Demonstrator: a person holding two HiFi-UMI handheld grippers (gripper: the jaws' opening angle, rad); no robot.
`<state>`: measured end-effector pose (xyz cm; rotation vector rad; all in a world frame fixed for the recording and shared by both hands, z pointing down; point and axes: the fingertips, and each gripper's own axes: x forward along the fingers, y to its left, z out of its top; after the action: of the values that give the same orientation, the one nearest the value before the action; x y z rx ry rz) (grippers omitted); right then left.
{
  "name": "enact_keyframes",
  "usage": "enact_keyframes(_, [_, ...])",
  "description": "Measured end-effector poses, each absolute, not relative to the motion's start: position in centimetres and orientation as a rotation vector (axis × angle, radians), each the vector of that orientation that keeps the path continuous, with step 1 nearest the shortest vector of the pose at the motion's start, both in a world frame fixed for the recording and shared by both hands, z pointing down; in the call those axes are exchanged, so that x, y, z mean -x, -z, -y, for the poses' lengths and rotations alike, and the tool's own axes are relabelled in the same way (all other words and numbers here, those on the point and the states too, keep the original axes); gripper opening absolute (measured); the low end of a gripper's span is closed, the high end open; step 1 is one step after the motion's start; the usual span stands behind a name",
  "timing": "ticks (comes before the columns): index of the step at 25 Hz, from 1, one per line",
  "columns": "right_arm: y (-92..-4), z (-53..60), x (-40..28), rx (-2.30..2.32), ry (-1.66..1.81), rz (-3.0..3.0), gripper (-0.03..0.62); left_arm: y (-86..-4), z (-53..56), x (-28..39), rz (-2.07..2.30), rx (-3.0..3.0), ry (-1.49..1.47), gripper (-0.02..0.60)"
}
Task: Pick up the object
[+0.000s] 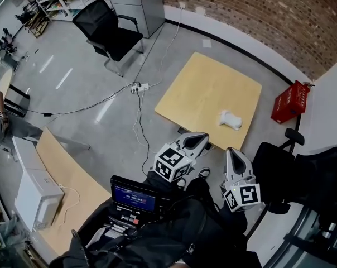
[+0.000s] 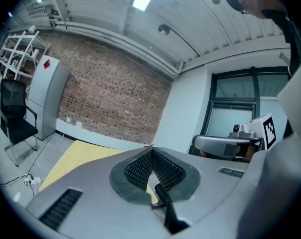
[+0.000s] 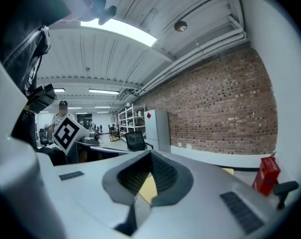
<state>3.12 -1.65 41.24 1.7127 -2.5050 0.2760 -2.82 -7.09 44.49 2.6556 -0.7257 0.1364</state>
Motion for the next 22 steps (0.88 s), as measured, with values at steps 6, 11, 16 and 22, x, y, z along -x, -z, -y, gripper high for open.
enact_keyframes(6, [-42.4, 3.1, -5.3, -1.657, -0.304, 2.517, 0.005, -44.9, 8.8, 0.8, 0.762, -2.647, -0.159, -0.002])
enact_keyframes(11, [-42.9, 5.1, -8.1, -1.640, -0.333, 2.516, 0.005, -44.7, 10.9, -1.8, 0.770, -2.645, -0.186, -0.002])
enact_keyframes(16, [-44.1, 7.0, -11.2, -1.619, -0.369, 2.528, 0.005, -45.1, 13.1, -4.9, 0.777, -2.657, -0.216, -0.002])
enact_keyframes(22, [-46.0, 9.2, -15.5, -1.635, -0.439, 2.521, 0.005, -46.2, 15.5, -8.4, 0.785, -2.628, -0.260, -0.002])
